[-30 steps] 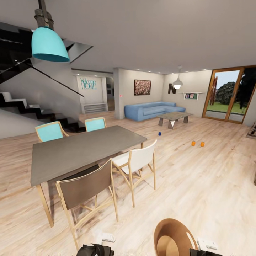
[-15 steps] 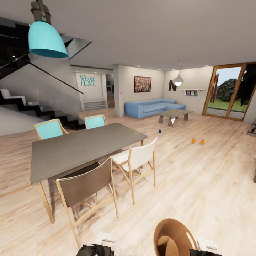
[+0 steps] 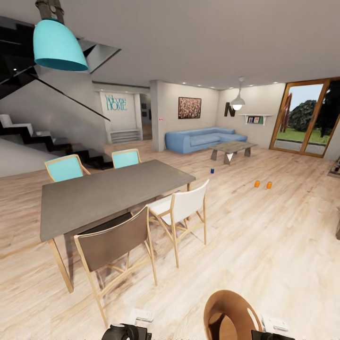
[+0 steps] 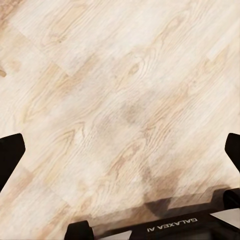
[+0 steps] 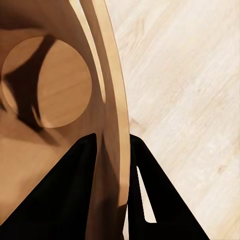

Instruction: Put the three can of soda from the living room inside the tash can in the kitchen.

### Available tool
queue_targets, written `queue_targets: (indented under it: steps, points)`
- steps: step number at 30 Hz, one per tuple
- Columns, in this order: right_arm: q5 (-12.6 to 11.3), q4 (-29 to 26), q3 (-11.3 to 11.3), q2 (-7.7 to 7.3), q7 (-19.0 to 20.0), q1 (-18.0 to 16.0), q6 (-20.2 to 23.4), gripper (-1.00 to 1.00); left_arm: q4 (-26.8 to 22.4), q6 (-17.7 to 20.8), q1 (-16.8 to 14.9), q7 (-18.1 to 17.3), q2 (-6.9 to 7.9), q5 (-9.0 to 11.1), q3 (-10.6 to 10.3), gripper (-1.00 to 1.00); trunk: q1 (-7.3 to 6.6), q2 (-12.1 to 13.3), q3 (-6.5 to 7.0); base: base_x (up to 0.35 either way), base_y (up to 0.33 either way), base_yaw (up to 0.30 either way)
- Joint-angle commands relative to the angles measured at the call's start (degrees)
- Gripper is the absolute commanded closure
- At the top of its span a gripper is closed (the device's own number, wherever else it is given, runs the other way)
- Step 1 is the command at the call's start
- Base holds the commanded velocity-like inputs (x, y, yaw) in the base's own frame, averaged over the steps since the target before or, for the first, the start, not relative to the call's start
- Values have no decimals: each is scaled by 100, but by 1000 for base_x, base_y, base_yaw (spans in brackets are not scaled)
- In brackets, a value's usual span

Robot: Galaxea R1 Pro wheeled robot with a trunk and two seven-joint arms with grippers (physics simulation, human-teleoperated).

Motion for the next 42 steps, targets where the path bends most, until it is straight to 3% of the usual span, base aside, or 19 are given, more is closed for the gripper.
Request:
queue_targets:
  steps: [1, 24, 42]
  points:
    - [-38, -5, -3, 0, 38, -4, 0, 100, 2, -1, 0, 0, 0, 0, 0, -100, 0, -1, -9, 0, 0, 0]
    - [-38, -7, 14, 22, 38, -5, -23, 100, 35, -2, -1, 0, -1, -7, -2, -100, 0, -1, -221, 4, -6, 0]
    - [-38, -7, 47, 36, 47, -1, 5, 100, 60, -2, -2, 0, -9, -9, -48, -100, 0, -1, -288, 99, -247, -29]
